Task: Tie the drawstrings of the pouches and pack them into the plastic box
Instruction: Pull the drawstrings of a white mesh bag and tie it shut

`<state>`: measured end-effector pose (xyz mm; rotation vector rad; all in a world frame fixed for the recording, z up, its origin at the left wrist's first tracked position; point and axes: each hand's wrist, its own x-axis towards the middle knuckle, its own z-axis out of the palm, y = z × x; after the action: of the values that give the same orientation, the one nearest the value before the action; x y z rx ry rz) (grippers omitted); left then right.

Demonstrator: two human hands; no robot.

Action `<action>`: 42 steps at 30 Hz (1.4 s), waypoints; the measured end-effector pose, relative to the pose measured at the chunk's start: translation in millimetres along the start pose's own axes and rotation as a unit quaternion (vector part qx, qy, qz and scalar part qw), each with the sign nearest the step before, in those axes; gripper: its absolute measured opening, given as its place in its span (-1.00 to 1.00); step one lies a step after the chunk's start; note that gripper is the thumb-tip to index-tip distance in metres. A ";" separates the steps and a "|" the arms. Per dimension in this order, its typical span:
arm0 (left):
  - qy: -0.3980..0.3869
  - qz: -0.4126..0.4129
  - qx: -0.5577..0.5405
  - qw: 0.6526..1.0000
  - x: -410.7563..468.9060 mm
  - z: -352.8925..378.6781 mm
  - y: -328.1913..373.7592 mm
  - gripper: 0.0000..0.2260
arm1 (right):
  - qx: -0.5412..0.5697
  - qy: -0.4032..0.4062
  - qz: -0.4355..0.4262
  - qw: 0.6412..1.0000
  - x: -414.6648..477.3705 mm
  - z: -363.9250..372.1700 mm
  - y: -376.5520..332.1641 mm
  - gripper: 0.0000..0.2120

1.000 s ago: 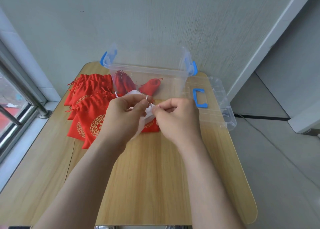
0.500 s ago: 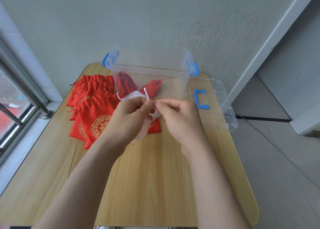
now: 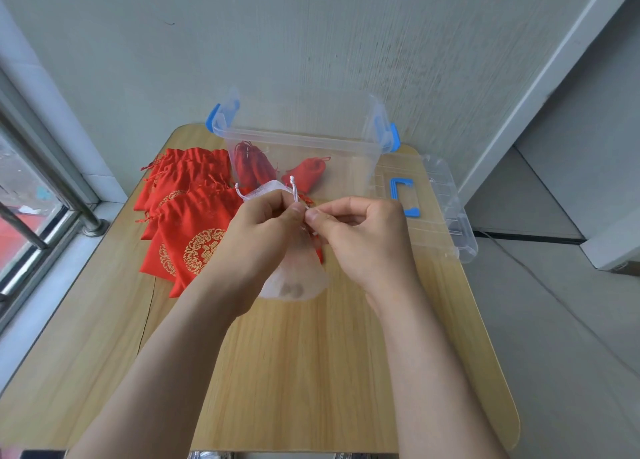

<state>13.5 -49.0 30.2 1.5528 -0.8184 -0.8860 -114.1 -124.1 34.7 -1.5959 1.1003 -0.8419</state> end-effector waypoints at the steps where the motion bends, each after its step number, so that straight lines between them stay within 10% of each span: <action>1: -0.005 -0.007 -0.020 1.000 -0.3 -0.1 0.5 -0.76 | 0.000 -0.002 -0.002 1.000 -0.1 -0.1 -0.7 -0.93; 42: -0.020 0.022 -0.045 0.999 2.4 -10.2 -3.6 -0.84 | -0.111 0.019 -0.134 0.984 3.7 5.5 4.5 -0.90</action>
<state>23.7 -45.8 27.5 1.4368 -0.8273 -0.9126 -109.0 -126.2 28.8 -1.9537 1.0493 -0.9545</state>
